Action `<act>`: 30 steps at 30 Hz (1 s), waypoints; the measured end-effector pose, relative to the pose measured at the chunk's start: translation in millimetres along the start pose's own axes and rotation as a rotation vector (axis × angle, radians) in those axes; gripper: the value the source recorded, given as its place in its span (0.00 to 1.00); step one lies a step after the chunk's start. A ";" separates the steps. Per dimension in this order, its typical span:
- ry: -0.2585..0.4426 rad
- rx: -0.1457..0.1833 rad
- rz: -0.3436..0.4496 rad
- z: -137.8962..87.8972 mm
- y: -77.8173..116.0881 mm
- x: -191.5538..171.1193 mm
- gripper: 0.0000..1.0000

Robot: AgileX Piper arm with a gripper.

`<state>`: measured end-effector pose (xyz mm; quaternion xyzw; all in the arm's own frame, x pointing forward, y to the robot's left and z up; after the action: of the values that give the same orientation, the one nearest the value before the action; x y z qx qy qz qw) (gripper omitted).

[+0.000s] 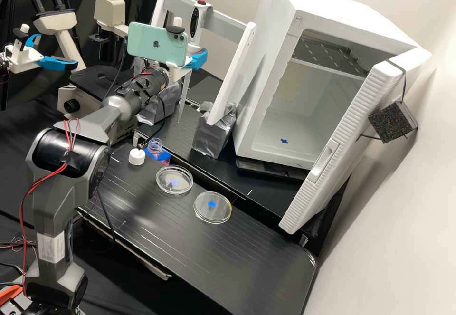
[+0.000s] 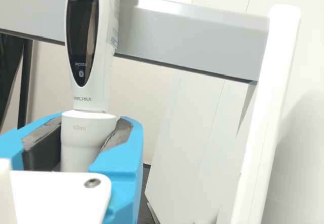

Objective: Use the pipette

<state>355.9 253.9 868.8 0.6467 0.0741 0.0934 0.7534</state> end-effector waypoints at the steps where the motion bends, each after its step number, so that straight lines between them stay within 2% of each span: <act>1: 0.001 0.000 -0.002 -0.4 0.4 -0.4 0.00; 5: 0.002 0.002 -0.002 -0.8 1.1 -0.9 0.00; 12: 0.012 0.057 -0.024 -4.7 5.3 -5.2 0.00; 14: 0.019 0.056 -0.026 -6.3 7.5 -6.9 0.00; 18: 0.021 0.076 -0.042 -7.5 7.9 -7.8 0.00; 24: 0.037 0.058 -0.044 -10.8 17.0 -5.2 0.00; 27: 0.051 0.049 -0.020 -14.6 27.0 -3.4 0.00; 30: 0.057 0.059 0.007 -16.0 36.2 -2.0 0.00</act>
<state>348.6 274.1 902.1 0.6660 0.0960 0.1119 0.7313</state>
